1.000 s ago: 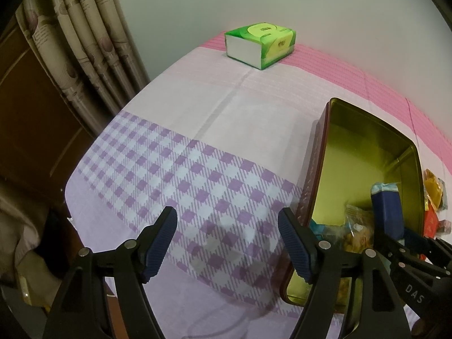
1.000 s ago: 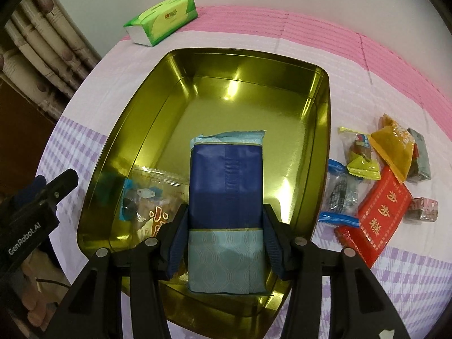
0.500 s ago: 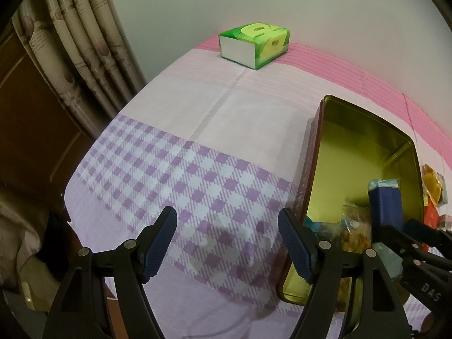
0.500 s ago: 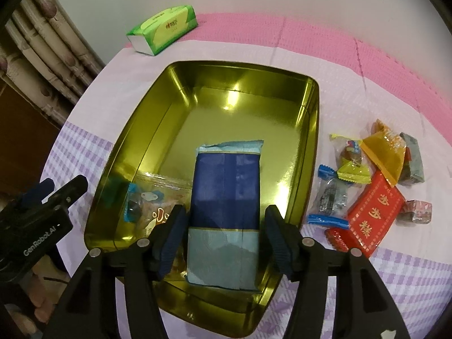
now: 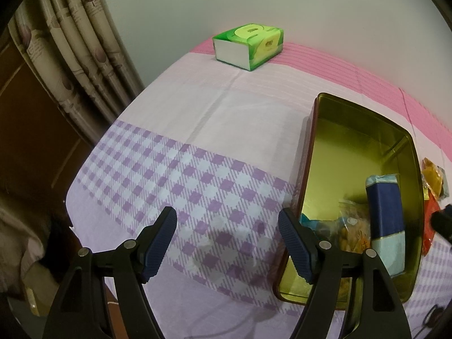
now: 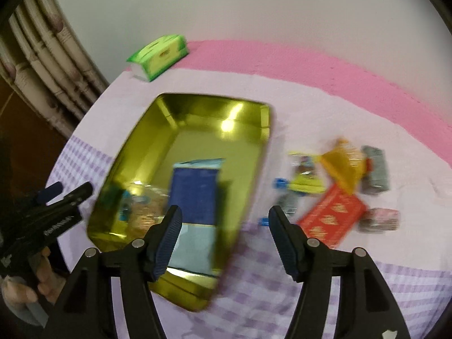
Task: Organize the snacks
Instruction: 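Move the right tool to the pink-wrapped roll and grasp it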
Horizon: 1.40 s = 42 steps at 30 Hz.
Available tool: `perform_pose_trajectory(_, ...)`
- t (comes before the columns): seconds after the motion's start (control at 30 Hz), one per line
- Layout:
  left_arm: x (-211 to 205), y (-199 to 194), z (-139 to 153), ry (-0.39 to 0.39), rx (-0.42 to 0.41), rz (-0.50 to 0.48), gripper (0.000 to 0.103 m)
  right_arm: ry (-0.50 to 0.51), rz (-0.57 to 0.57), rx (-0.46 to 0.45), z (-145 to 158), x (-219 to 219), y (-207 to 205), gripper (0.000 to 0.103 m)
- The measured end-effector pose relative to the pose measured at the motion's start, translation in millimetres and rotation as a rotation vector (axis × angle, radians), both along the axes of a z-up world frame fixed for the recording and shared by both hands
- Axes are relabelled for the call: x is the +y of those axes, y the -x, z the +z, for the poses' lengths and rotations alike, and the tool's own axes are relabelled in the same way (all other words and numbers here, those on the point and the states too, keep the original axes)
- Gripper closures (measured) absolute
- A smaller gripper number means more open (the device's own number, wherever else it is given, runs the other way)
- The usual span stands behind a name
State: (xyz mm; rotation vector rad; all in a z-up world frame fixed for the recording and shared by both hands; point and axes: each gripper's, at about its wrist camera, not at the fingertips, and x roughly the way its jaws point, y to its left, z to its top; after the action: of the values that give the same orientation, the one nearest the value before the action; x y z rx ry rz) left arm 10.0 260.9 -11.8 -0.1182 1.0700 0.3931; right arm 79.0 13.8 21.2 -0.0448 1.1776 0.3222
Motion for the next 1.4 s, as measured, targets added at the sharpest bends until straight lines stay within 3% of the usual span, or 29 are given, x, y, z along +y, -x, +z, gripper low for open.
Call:
perform_pose_trajectory(0.33,-5,-1,-1,0.000,0.006,-0.018,0.028,0.084,-0.209,0.019,-19,-111,-8,0.041)
perform_pose_trajectory(0.47,-10,-2,1,0.003,-0.007,-0.043,0.028,0.089,-0.239,0.005,-33,-137,-3,0.032)
perform_pose_trajectory(1.03,-64,-4,21,-0.032,-0.054,-0.191,0.028,0.044,-0.281,-0.069,-64,-156,-12,0.031)
perform_pose_trajectory(1.13,-77,-6,26,-0.022,-0.056,-0.223,0.028,0.039,-0.277,-0.077,-69,-157,-11,0.038)
perform_pose_trajectory(1.23,-95,-9,30,-0.024,-0.055,-0.263,0.028,0.020,-0.268,-0.076,-71,-160,-12,0.053)
perform_pose_trajectory(1.4,-133,-19,33,-0.022,-0.046,-0.345,0.028,0.012,-0.262,-0.108,-72,-169,-10,0.056)
